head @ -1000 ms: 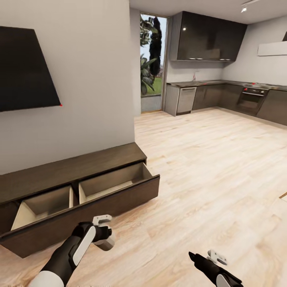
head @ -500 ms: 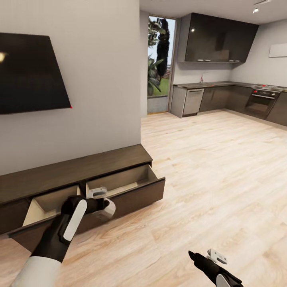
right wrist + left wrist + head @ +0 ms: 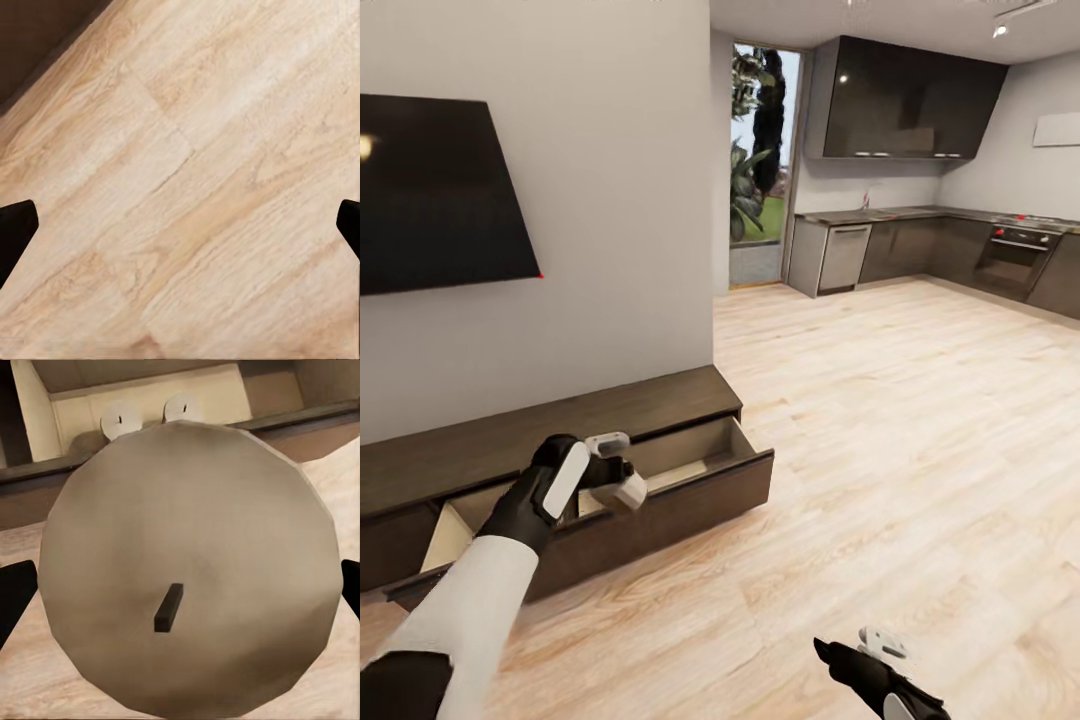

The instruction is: Place each of the two pumpkins and all three candles from the living room inside a cabinet in the living room (use any cabinet), then make sure every cabinet is closed, and position the cauldron so it is next to a table in the living room.

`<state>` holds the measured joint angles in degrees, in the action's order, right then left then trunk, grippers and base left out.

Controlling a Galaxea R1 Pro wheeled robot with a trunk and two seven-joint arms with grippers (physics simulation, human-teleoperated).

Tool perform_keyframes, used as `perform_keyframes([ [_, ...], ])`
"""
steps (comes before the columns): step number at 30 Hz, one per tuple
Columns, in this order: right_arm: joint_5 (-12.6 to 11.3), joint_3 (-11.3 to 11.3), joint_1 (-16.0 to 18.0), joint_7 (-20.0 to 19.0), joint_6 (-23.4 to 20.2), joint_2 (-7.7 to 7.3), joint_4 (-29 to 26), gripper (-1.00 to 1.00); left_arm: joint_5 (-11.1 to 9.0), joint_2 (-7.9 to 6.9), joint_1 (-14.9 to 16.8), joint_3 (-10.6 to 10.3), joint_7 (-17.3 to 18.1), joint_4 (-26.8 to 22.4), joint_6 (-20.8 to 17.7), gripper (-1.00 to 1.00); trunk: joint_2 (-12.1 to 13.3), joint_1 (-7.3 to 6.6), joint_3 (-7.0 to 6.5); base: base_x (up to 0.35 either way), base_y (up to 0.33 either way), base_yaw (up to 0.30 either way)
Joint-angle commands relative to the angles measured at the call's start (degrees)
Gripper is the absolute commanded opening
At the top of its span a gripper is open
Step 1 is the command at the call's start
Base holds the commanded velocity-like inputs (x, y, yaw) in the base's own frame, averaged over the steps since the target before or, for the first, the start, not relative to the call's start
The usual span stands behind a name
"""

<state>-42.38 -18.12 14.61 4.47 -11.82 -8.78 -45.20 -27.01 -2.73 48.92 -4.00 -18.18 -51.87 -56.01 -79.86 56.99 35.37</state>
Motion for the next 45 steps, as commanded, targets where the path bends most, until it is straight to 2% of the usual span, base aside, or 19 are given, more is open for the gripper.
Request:
perform_keyframes([
  [1, 0.2, -2.4, 0.9, 3.6, -3.0, 0.78, -2.1, 1.00, -0.4, -0.07, 1.9, -0.2, -0.5, 2.7, 0.0, -1.00, 0.4, -0.23, -0.12, 0.000, 0.000, 0.000],
  [2, 0.6, -3.3, 2.4, 7.3, -6.1, 1.63, -4.0, 1.00, -0.4, -0.09, 3.0, -0.2, -0.5, 4.3, 0.2, -1.00, 0.8, -0.45, -0.30, 0.000, 0.000, 0.000],
  [3, 1.0, -4.0, 5.4, 13.4, -10.5, 2.90, -7.2, 1.00, -0.3, -0.10, 4.2, -0.2, -0.5, 6.0, 0.9, -1.00, 1.2, -0.67, -0.48, 0.000, 0.000, 0.000],
  [4, 1.1, -4.5, 8.1, 18.1, -13.1, 3.88, -9.2, 1.00, -0.3, -0.09, 4.8, -0.2, -0.4, 6.9, 2.2, -1.00, 1.6, -0.89, -0.66, 0.000, 0.000, 0.000],
  [5, 1.2, -4.7, 10.7, 20.8, -14.6, 4.72, -10.4, 1.00, -0.3, -0.09, 5.1, -0.2, -0.4, 7.5, 3.7, -1.00, 2.0, -1.11, -0.84, 0.000, 0.000, 0.000],
  [8, 1.3, -4.9, 15.0, 23.1, -15.8, 5.79, -11.2, 1.00, -0.2, -0.17, 5.3, -0.4, -0.4, 9.1, 6.4, -1.00, 3.2, -1.77, -1.38, 0.000, 0.000, 0.000],
  [12, 1.4, -5.0, 17.0, 23.9, -15.7, 6.65, -12.0, 1.00, -0.1, -0.19, 5.4, -0.5, -0.1, 10.1, 7.3, -1.00, 4.8, -2.64, -2.10, 0.000, 0.000, 0.000],
  [17, 1.4, -5.0, 18.4, 24.0, -15.7, 7.35, -11.7, 1.00, -0.6, -0.32, 5.3, -0.2, 0.4, 10.2, 7.6, -1.00, 4.8, -2.64, -2.10, 0.000, 0.000, 0.000],
  [29, 1.6, -5.3, 18.7, 23.5, -15.7, 7.35, -12.3, 1.00, -0.6, -0.13, 5.2, -0.3, 0.4, 10.4, 7.7, -1.00, 4.8, -2.64, -2.10, 0.200, -0.024, 0.013],
  [36, 2.9, -7.4, 18.7, 23.6, -15.7, 7.44, -12.3, 1.00, -0.6, 0.17, 5.2, -0.5, 0.2, 10.5, 7.7, -1.00, 4.8, -2.64, -2.13, 0.173, -0.240, 0.245],
  [45, 3.0, -7.6, 18.7, 23.8, -15.7, 7.46, -12.4, 1.00, -1.0, 0.31, 5.2, -0.5, 0.3, 10.5, 7.7, -1.00, 4.8, -2.64, -2.13, 0.039, -0.048, 0.287],
])
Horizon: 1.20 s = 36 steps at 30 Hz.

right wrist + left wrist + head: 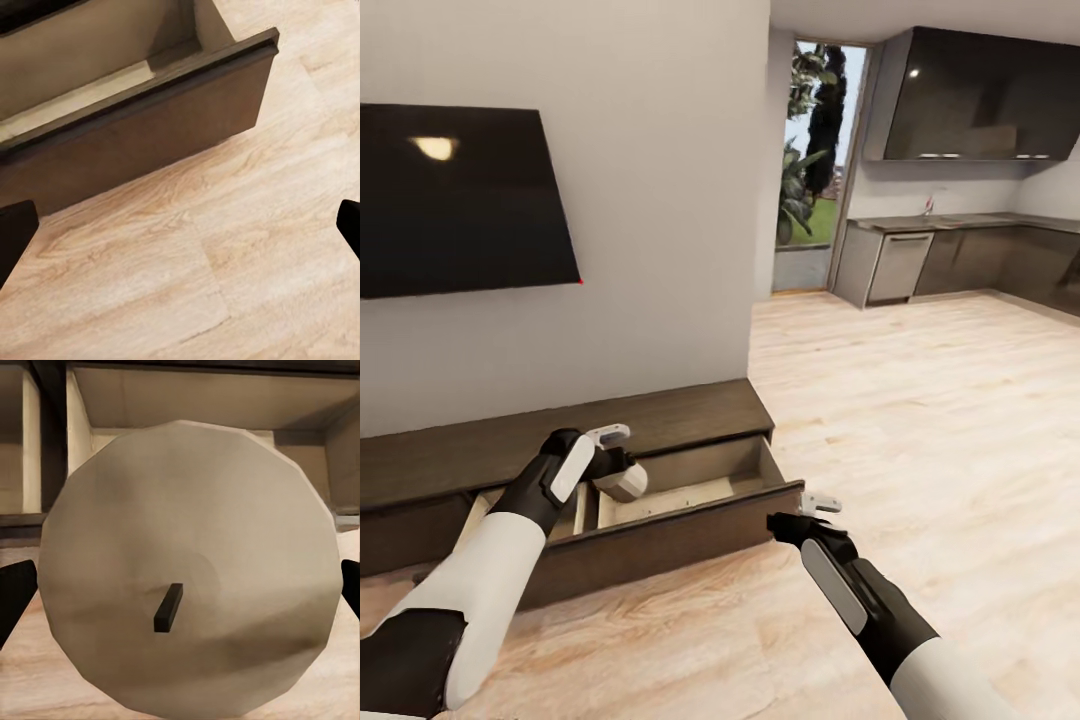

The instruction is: Place each of the two pumpkins and all three candles from the living room inside a cabinet in the living room (use any cabinet), then make sure every cabinet is closed, and position the cauldron so it is next to a table in the living room.

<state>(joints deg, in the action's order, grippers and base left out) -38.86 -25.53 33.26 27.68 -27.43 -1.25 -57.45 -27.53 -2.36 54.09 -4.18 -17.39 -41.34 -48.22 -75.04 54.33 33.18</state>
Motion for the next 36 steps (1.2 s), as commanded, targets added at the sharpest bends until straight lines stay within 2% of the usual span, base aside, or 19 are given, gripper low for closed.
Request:
perform_keyframes([
  [1, -0.5, -0.2, 0.1, 0.5, -0.1, -0.08, -0.1, 1.00, -0.6, -0.08, 0.0, -0.3, -0.5, -0.1, -0.1, -1.00, 0.0, 0.02, 0.06, 0.221, -0.002, 0.260],
  [9, -0.5, -0.3, 0.1, 0.3, -0.1, -0.16, -0.5, 1.00, -0.7, -0.06, -0.1, -0.3, -0.5, 0.0, -0.1, -1.00, 0.0, 0.02, 0.03, 0.171, -0.020, 0.066],
  [16, -0.5, -0.4, 0.1, 0.3, -0.2, -0.21, -2.0, 1.00, -0.3, 0.19, -0.1, -0.4, -0.4, 2.1, 0.0, -1.00, 0.0, 0.02, -0.09, 0.110, -0.090, 0.066],
  [36, -0.5, -0.5, 0.1, 0.2, -0.4, -0.34, -3.7, 1.00, 0.0, 0.34, -0.1, -0.5, -0.5, 2.4, 1.5, -1.00, 0.0, 0.02, -0.10, 0.052, -0.313, 0.001],
])
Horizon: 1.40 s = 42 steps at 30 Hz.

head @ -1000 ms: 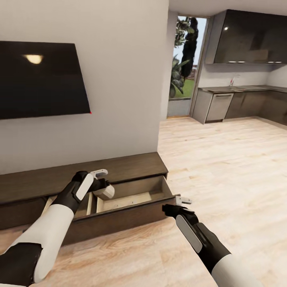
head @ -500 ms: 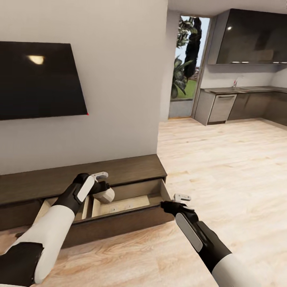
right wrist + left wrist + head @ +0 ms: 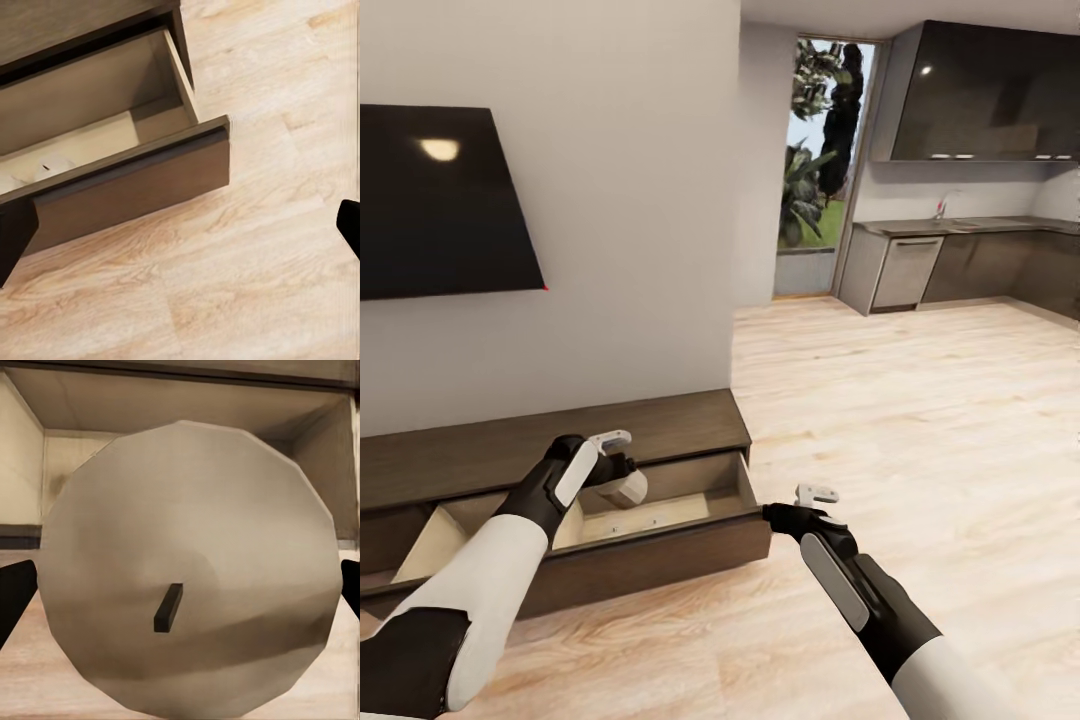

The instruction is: Place each of the two pumpkins and all three candles from the living room inside a cabinet in the living room (use any cabinet), then make sure every cabinet is closed, and position the cauldron so it is next to a table in the living room.

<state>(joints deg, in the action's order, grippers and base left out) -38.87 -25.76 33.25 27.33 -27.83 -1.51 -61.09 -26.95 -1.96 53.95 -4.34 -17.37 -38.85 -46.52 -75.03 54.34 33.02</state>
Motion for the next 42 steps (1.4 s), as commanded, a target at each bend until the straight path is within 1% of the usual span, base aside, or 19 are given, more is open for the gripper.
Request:
perform_keyframes([
  [1, -0.5, -0.2, 0.1, 0.5, 0.0, -0.07, -0.1, 1.00, -0.5, -0.04, 0.1, -0.3, -0.5, -0.1, -0.2, -1.00, 0.0, 0.00, 0.06, 0.007, -0.342, 0.000],
  [8, -0.6, -0.2, 0.1, 0.5, 0.0, -0.07, -0.1, 1.00, -0.6, 0.02, 0.0, -0.3, -0.4, -0.1, -0.2, -1.00, 0.0, 0.00, 0.06, 0.040, -0.340, 0.000],
  [15, -0.6, -0.2, 0.1, 0.5, 0.0, -0.07, -0.1, 1.00, -0.7, 0.02, 0.0, -0.3, -0.4, -0.1, -0.2, -1.00, 0.0, 0.00, 0.06, 0.175, -0.305, 0.000],
  [21, -0.6, -0.2, 0.1, 0.5, 0.0, -0.07, -0.1, 1.00, -0.8, 0.03, 0.0, -0.3, -0.4, -0.1, -0.2, -1.00, 0.0, 0.00, 0.06, 0.206, -0.259, 0.000],
  [29, -0.6, -0.2, 0.1, 0.5, 0.0, -0.07, -0.1, 1.00, -1.0, 0.13, 0.0, -0.3, -0.2, -0.1, -0.1, -1.00, 0.0, 0.00, 0.06, 0.055, -0.204, 0.000],
  [37, -0.6, -0.2, 0.1, 0.5, 0.0, -0.07, -0.1, 1.00, -1.1, 0.15, 0.0, -0.3, -0.2, -0.1, -0.1, -1.00, 0.0, 0.00, 0.06, 0.213, -0.061, 0.000],
  [42, -0.6, -0.1, 0.1, 0.5, 0.0, -0.07, -0.1, 1.00, -1.2, 0.12, 0.0, -0.3, -0.2, -0.1, -0.1, -1.00, 0.0, 0.00, 0.06, 0.103, -0.003, 0.000],
])
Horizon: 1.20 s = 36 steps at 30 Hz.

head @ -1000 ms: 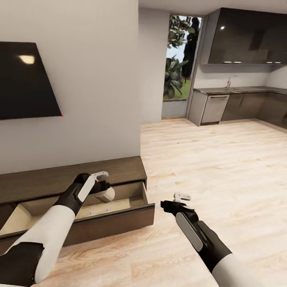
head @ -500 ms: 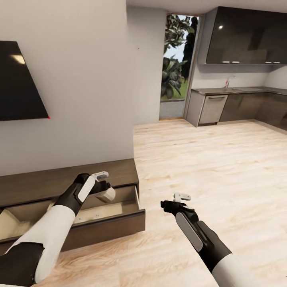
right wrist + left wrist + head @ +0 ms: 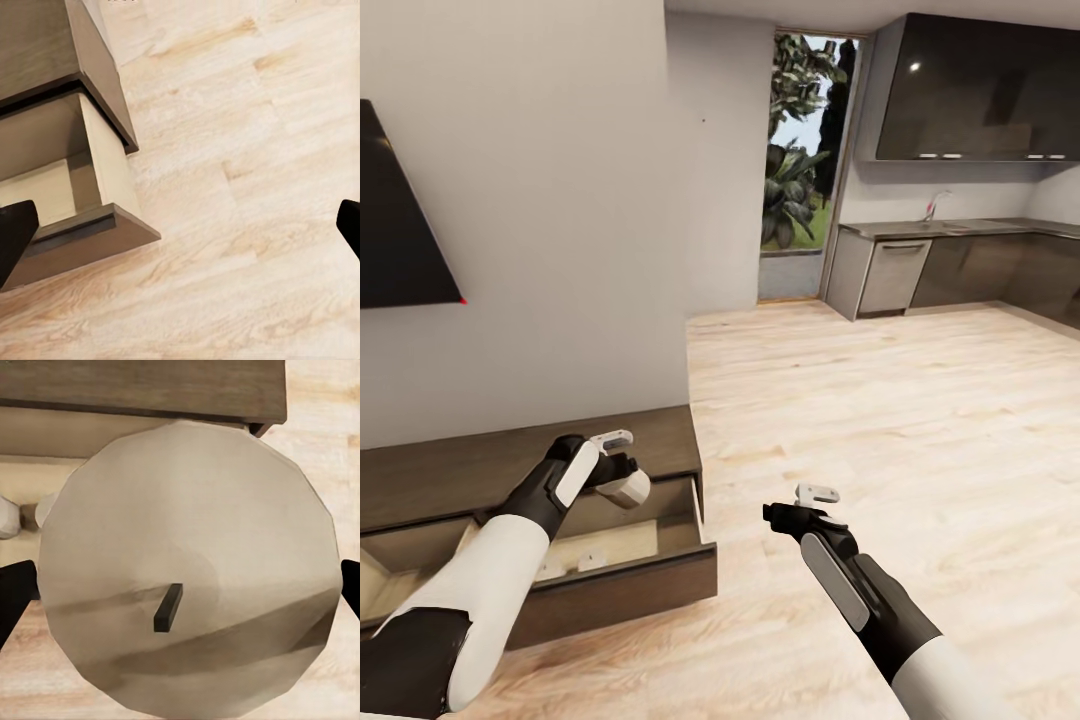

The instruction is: Place each of the two pumpkins and all three candles from the living room inside a cabinet in the living room (use any cabinet), then make sure every cabinet is closed, and position the cauldron so it is next to a table in the living room.

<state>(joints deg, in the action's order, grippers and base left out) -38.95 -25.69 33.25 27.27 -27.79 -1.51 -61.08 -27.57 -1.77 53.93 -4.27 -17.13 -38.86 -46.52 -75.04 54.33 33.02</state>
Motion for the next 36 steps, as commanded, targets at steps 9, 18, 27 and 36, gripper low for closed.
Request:
perform_keyframes([
  [9, -0.5, -0.2, 0.1, 0.5, -0.1, -0.07, -0.1, 1.00, -0.6, 0.01, 0.0, -0.3, -0.4, 0.0, 0.0, -1.00, 0.0, 0.02, 0.06, 0.074, -0.055, 0.000],
  [18, -0.5, -0.2, 0.1, 0.5, 0.0, -0.07, -0.1, 1.00, -0.7, -0.01, 0.0, -0.3, -0.4, 0.1, 0.7, -1.00, -3.2, 1.77, 1.49, 0.001, -0.002, 0.000],
  [27, -0.5, -0.1, 0.1, 0.5, 0.0, -0.07, -0.1, 1.00, 0.2, 0.01, -0.1, -0.7, -0.4, 8.1, 10.0, -1.00, -6.9, 3.75, 3.11, 0.000, 0.000, 0.000],
  [36, -0.5, -0.1, 0.1, 0.5, 0.0, -0.07, -0.1, 1.00, 0.2, 0.01, -0.1, -0.9, -0.4, 10.5, 12.6, -1.00, -10.5, 5.73, 4.73, 0.000, 0.000, 0.000],
])
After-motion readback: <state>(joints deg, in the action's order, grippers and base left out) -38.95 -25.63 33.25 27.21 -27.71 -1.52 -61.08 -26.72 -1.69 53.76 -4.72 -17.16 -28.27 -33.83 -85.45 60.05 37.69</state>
